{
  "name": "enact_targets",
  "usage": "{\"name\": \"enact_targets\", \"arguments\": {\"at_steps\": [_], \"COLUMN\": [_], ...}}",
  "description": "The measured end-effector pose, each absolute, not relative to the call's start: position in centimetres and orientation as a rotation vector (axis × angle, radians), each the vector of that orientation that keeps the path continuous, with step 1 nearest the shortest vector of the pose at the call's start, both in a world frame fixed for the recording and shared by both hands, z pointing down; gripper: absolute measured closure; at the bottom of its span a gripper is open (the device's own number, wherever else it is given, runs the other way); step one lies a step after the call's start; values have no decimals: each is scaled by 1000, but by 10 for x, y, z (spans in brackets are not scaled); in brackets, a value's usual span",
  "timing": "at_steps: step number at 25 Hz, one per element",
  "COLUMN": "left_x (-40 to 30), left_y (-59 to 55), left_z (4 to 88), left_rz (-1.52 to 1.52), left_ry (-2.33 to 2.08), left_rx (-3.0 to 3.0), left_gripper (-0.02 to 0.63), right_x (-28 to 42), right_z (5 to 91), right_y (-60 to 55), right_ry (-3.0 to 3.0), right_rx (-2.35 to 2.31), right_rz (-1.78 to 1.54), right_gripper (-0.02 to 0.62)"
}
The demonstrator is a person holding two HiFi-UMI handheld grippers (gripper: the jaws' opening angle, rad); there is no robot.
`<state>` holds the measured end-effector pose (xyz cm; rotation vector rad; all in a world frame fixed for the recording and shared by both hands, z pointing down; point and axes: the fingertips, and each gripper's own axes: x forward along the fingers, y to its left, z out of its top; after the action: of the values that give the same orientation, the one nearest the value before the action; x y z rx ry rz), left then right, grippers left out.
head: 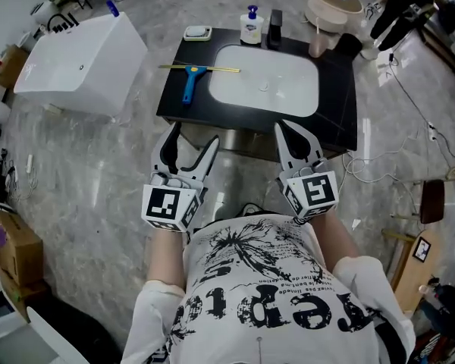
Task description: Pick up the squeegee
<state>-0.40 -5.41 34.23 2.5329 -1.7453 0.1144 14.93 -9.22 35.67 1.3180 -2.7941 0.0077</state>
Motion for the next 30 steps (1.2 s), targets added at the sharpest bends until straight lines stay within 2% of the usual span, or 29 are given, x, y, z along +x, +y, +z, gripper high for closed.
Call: {"name": "enact_targets", "arguments": {"at_steps": [8,30], "left_x": [-18,-161], "left_y": [-136,-389], "left_z": [395,605], "left_rz": [293,729], "left_ry": [-1756,-1411], "left_rx": [2390,2051], "left_gripper": [270,270], "right_x": [143,4], "right_z": [388,495], "right_y": [-172,-389], "right_ry": [-2770,-2478], "right_rx": [1251,1301], "right_rz": [116,249], "right_gripper": [583,583]}}
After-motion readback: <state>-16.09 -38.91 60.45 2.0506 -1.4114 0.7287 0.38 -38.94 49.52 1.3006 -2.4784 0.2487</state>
